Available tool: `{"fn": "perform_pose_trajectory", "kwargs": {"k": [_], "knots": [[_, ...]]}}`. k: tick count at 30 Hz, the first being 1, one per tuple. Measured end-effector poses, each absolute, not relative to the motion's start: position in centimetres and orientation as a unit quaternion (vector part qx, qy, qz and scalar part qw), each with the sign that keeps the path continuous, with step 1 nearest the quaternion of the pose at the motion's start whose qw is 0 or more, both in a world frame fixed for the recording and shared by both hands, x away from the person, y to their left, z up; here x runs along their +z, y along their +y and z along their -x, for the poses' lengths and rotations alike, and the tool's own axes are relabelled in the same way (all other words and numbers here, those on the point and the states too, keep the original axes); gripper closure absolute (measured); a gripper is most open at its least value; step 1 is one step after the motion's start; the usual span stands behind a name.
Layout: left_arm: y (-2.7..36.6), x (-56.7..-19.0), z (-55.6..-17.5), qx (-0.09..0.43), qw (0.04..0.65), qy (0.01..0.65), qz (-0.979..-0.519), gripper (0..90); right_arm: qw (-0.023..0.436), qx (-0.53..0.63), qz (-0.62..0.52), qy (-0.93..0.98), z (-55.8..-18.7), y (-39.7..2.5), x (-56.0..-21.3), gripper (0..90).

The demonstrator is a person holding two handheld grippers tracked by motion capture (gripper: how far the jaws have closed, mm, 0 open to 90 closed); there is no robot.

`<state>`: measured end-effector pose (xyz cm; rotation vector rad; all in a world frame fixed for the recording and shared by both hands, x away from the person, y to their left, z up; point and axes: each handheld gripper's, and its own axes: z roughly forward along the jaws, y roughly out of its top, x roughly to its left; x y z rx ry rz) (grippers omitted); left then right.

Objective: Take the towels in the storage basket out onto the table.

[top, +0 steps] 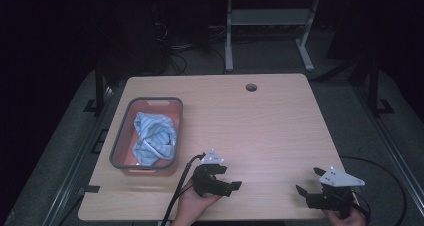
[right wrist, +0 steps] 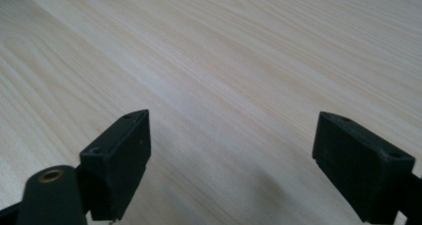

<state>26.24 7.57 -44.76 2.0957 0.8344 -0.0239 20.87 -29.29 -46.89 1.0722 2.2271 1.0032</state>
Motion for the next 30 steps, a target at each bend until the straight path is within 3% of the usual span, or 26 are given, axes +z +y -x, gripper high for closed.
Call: {"fn": "perform_pose_trajectory", "kwargs": {"k": [11,30], "knots": [[7.6,-44.7,-26.6,-0.024,0.427,0.338,-0.838,23.2,0.239,0.369,-0.393,0.808,-21.0,-29.3,-46.7,14.8],[7.0,-40.6,-29.0,-0.013,0.412,0.344,-0.844,21.6,0.242,0.368,-0.395,0.806,-20.8,-29.0,-46.4,14.9]]}}
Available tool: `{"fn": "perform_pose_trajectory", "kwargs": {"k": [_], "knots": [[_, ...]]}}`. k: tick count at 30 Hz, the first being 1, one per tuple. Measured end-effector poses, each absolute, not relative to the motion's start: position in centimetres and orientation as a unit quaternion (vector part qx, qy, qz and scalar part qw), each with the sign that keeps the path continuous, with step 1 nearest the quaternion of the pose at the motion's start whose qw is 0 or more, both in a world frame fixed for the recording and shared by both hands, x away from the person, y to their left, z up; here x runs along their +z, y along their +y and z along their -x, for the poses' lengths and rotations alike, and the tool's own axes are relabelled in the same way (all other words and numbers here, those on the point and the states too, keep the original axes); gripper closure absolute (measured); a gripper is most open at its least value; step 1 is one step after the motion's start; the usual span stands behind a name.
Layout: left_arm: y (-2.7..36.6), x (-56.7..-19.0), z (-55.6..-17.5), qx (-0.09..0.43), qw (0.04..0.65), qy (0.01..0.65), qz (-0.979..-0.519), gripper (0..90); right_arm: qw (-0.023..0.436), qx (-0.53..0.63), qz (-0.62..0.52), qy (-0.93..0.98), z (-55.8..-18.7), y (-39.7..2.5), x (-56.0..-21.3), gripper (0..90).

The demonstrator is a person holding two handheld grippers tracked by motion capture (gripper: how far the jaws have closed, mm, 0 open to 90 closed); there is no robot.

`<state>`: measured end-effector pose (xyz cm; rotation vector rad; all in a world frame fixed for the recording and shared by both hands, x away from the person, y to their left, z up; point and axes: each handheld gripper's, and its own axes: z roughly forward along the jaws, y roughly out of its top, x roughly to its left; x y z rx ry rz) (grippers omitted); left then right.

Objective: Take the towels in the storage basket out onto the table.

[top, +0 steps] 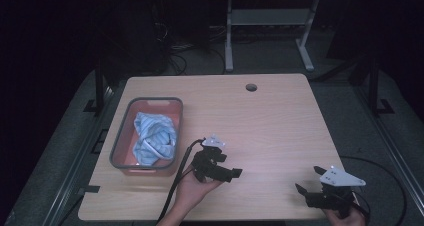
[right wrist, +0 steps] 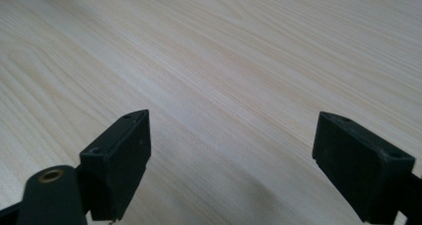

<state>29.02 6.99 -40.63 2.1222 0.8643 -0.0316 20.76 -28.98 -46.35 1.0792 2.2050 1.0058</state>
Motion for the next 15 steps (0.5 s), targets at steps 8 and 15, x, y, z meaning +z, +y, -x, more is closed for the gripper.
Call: {"fn": "perform_pose_trajectory", "kwargs": {"k": [8,15], "knots": [[7.3,-39.1,-30.9,-0.031,0.417,0.347,-0.839,22.5,0.245,0.367,-0.396,0.805,-20.9,-29.2,-46.4,14.8],[7.8,-37.6,-32.1,-0.026,0.413,0.354,-0.839,20.9,0.243,0.367,-0.399,0.804,-20.9,-29.2,-46.5,14.8]]}}
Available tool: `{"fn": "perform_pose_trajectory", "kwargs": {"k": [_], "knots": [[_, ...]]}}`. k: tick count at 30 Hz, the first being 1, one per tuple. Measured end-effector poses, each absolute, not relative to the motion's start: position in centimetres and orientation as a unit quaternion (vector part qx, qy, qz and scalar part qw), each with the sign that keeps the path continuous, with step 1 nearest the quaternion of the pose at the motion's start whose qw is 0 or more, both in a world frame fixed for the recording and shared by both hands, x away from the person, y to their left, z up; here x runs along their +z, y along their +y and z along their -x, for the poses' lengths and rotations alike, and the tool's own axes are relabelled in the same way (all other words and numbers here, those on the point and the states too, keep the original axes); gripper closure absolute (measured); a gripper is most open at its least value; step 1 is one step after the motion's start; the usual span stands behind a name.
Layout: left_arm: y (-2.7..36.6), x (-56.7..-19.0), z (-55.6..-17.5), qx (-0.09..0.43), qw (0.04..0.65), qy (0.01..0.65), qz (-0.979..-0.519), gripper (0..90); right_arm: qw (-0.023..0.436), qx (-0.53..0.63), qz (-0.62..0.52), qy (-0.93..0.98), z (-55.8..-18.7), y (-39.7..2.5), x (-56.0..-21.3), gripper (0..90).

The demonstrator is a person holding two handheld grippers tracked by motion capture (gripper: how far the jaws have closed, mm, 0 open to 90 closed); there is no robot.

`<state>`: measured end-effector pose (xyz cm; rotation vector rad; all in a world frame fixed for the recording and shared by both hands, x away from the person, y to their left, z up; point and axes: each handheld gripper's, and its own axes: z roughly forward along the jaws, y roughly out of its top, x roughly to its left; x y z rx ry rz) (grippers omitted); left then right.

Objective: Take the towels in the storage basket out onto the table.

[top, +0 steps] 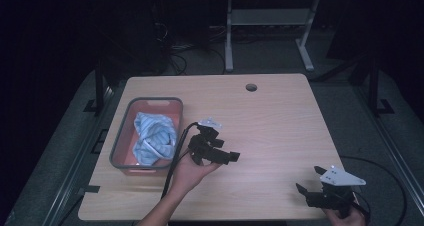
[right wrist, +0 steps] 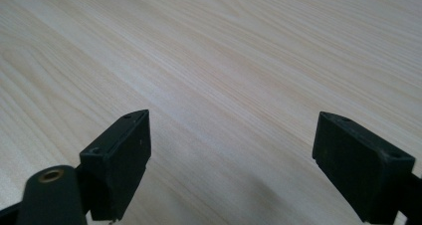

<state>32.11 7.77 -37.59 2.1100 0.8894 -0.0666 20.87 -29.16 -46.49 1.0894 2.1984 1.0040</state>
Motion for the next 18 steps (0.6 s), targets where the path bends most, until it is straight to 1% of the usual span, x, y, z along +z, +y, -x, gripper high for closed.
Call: {"fn": "perform_pose_trajectory", "kwargs": {"k": [13,18], "knots": [[9.6,-36.9,-33.6,-0.023,0.403,0.37,-0.837,22.5,0.238,0.367,-0.405,0.803,-21.2,-29.4,-46.7,14.8],[10.5,-36.1,-33.9,-0.021,0.404,0.373,-0.835,23.0,0.24,0.369,-0.401,0.804,-21.2,-29.3,-46.6,14.8]]}}
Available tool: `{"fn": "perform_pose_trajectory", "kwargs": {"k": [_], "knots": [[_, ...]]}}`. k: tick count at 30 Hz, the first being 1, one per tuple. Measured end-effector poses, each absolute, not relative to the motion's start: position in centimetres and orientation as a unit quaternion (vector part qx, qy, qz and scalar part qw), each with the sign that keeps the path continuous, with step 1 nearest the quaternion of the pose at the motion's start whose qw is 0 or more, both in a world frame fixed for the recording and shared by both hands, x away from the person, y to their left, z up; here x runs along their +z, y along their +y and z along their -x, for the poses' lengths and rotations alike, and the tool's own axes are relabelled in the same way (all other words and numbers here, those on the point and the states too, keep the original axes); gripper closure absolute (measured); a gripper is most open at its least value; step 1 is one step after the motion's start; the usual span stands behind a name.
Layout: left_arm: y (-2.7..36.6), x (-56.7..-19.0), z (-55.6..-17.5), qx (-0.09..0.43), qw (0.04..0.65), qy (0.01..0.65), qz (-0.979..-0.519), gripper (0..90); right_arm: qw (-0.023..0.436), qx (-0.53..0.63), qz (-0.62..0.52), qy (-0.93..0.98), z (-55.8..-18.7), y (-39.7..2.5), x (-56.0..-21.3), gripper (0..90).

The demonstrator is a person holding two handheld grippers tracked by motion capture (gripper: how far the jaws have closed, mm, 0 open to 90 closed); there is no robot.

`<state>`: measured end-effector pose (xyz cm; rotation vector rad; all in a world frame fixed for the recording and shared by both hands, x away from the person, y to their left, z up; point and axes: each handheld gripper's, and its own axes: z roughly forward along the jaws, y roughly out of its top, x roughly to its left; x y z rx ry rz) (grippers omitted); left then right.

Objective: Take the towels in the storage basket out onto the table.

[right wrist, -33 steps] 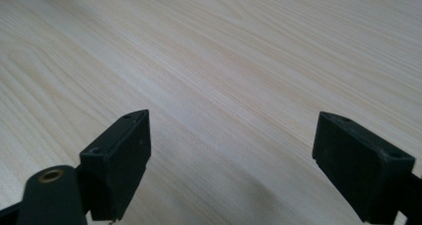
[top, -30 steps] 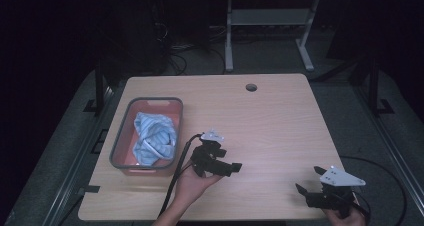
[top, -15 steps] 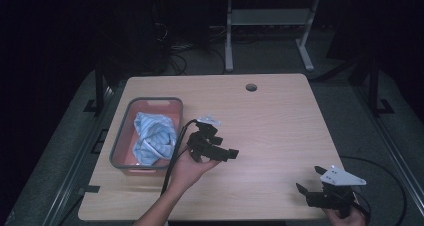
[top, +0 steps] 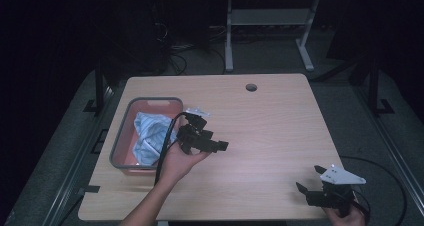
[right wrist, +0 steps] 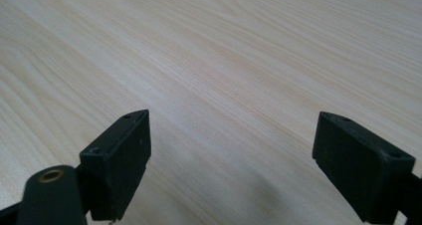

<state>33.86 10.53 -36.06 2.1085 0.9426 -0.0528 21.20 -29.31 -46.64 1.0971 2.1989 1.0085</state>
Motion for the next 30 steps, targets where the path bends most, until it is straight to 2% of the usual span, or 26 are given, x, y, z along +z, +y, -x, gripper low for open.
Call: {"fn": "perform_pose_trajectory", "kwargs": {"k": [19,30], "knots": [[16.6,-33.6,-35.2,0.013,0.415,0.415,-0.81,24.0,0.239,0.368,-0.402,0.804,-21.2,-29.4,-46.6,14.8],[19.6,-32.8,-35.5,0.034,0.402,0.442,-0.801,24.5,0.24,0.369,-0.402,0.803,-21.2,-29.5,-46.6,14.8]]}}
